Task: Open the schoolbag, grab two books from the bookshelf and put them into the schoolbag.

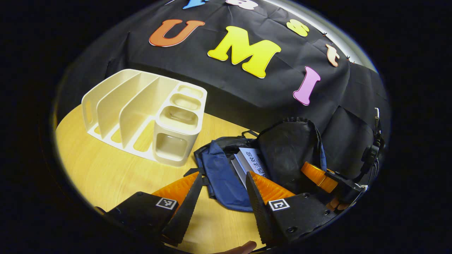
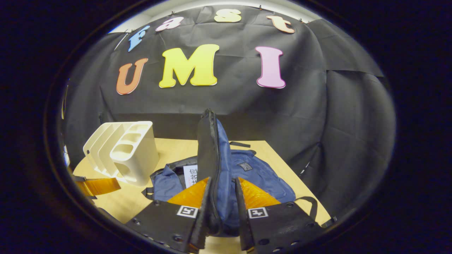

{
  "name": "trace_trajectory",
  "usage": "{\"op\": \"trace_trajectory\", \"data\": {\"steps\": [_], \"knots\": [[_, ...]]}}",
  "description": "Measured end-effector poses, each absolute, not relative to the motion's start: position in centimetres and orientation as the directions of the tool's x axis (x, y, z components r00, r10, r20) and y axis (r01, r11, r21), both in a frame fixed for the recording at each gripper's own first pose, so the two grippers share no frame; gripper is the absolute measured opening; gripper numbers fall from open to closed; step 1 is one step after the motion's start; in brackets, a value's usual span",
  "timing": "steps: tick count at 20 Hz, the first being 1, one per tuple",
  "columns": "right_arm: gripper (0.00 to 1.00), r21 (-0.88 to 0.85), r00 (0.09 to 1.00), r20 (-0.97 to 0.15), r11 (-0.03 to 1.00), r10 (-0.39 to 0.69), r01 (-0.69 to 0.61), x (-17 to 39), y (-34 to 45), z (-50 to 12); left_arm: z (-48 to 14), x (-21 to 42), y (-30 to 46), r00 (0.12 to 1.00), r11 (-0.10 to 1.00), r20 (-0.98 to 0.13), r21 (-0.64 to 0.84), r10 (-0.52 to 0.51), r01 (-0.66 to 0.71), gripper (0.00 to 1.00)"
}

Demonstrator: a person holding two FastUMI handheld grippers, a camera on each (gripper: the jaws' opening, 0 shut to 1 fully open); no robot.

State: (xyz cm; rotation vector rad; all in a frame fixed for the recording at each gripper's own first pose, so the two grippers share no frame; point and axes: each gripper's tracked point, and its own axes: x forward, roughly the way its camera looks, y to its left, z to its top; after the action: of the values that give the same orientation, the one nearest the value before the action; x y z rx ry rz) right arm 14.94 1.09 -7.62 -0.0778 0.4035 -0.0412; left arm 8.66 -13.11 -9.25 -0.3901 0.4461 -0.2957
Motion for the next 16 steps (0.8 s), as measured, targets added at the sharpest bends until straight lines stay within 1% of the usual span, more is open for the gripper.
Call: {"op": "trace_trajectory", "data": {"steps": [1, 2, 3, 4, 5, 6, 7, 8, 9, 13, 14, 15, 16], "knots": [[0.51, -0.079, 0.924, -0.38, 0.997, -0.039, 0.009, 14.1, 1.7, -7.5, -9.5, 8.2, -12.0, 0.872, 0.898, -0.356, -0.4, -0.334, 0.181, 0.79], [0.43, -0.085, 0.928, -0.373, 0.996, -0.027, -0.006, 13.4, 2.2, -7.4, -9.7, 7.7, -11.0, 0.881, 0.911, -0.358, -0.377, -0.311, 0.168, 0.79], [0.46, -0.093, 0.933, -0.36, 0.996, -0.019, -0.016, 12.5, 2.4, -7.6, -9.9, 7.0, -10.2, 0.886, 0.92, -0.359, -0.358, -0.294, 0.16, 0.79], [0.57, -0.094, 0.937, -0.348, 0.995, -0.019, -0.015, 11.8, 2.5, -7.6, -9.8, 6.3, -9.5, 0.892, 0.925, -0.352, -0.344, -0.285, 0.16, 0.79], [0.6, -0.096, 0.941, -0.338, 0.995, -0.019, -0.014, 11.2, 2.6, -7.7, -9.7, 5.5, -8.8, 0.901, 0.931, -0.34, -0.329, -0.271, 0.156, 0.79], [0.57, -0.1, 0.943, -0.333, 0.995, -0.019, -0.016, 10.4, 2.8, -7.6, -9.6, 5.1, -8.2, 0.911, 0.938, -0.325, -0.31, -0.255, 0.152, 0.79], [0.65, -0.101, 0.943, -0.332, 0.995, -0.016, -0.019, 9.7, 2.9, -7.7, -9.4, 4.5, -7.6, 0.918, 0.944, -0.313, -0.293, -0.243, 0.15, 0.79], [0.65, -0.1, 0.945, -0.327, 0.995, -0.01, -0.024, 9.0, 3.1, -7.6, -9.2, 3.8, -7.2, 0.924, 0.95, -0.303, -0.274, -0.232, 0.149, 0.79], [0.71, -0.091, 0.949, -0.316, 0.995, -0.003, -0.027, 8.1, 3.2, -7.2, -8.8, 3.3, -6.7, 0.93, 0.955, -0.292, -0.256, -0.223, 0.149, 0.79], [0.81, -0.063, 0.971, -0.239, 0.998, 0.014, -0.03, 4.6, 2.8, -5.2, -6.9, 0.9, -4.6, 0.96, 0.977, -0.226, -0.17, -0.166, 0.129, 0.79], [0.81, -0.072, 0.977, -0.211, 0.997, 0.004, -0.02, 4.0, 2.4, -4.6, -6.3, 0.2, -3.9, 0.968, 0.983, -0.204, -0.139, -0.147, 0.12, 0.81], [0.86, -0.075, 0.983, -0.183, 0.997, -0.005, -0.009, 3.2, 1.9, -4.0, -5.5, -0.4, -3.3, 0.974, 0.988, -0.183, -0.111, -0.13, 0.111, 0.82], [0.89, -0.074, 0.987, -0.159, 0.997, -0.015, 0.003, 2.4, 1.5, -3.3, -4.9, -0.9, -2.8, 0.979, 0.99, -0.163, -0.089, -0.121, 0.107, 0.85]]}}
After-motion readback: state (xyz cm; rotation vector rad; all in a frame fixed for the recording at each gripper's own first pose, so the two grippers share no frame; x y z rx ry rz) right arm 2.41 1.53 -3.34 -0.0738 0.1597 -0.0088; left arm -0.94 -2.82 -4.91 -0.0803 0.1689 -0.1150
